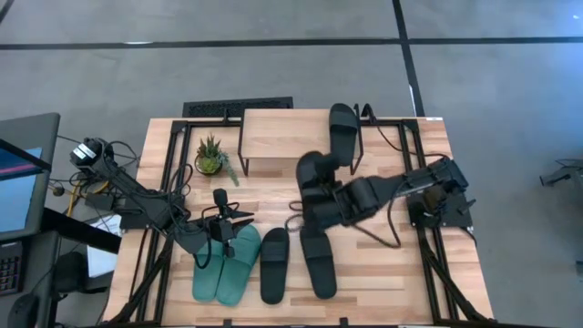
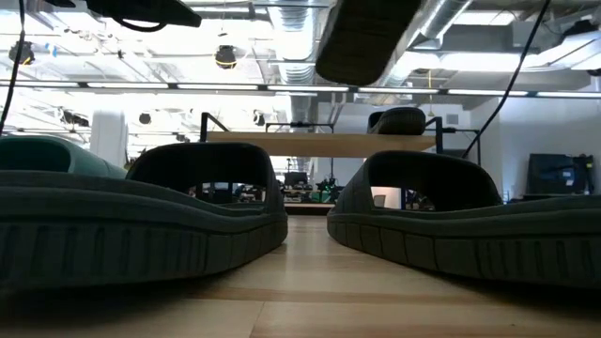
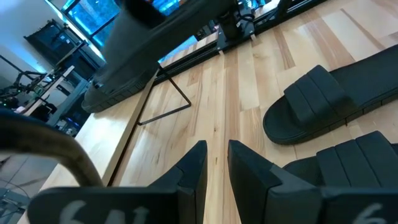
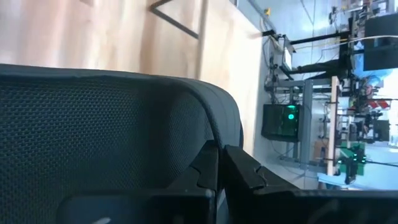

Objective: Pick and place slides into the shelf
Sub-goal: Put the black slipper on the shelf

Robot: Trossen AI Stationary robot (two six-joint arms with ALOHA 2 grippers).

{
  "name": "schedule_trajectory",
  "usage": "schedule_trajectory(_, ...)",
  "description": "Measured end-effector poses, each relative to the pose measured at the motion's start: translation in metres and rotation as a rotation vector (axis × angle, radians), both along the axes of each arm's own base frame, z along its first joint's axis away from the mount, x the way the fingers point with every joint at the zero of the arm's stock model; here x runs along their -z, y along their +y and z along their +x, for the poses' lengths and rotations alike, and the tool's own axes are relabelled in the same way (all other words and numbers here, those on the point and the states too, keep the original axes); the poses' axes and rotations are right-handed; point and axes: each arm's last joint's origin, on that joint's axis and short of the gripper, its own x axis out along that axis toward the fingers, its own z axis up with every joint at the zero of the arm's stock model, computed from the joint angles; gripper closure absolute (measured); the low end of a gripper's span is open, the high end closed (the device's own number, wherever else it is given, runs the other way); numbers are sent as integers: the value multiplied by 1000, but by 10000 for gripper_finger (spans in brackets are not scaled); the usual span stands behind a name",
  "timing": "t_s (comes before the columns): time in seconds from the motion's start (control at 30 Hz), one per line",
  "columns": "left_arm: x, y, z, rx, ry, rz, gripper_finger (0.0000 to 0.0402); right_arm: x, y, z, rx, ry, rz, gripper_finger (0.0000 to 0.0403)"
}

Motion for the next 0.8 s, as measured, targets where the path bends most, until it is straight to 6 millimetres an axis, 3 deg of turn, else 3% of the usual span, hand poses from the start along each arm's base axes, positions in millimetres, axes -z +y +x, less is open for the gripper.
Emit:
schedule_trajectory(0.3, 0, 0, 0, 0, 0, 1, 346, -4, -67, 25, 32, -9, 34, 402)
schedule_trajectory(0.57, 0, 0, 0, -1, 1, 10, 346, -6, -130, 30, 94, -32, 96, 403)
schedule_trajectory(0.8, 0, 0, 0, 0, 5, 20, 346, -8, -162, 33, 79, -55, 114, 403)
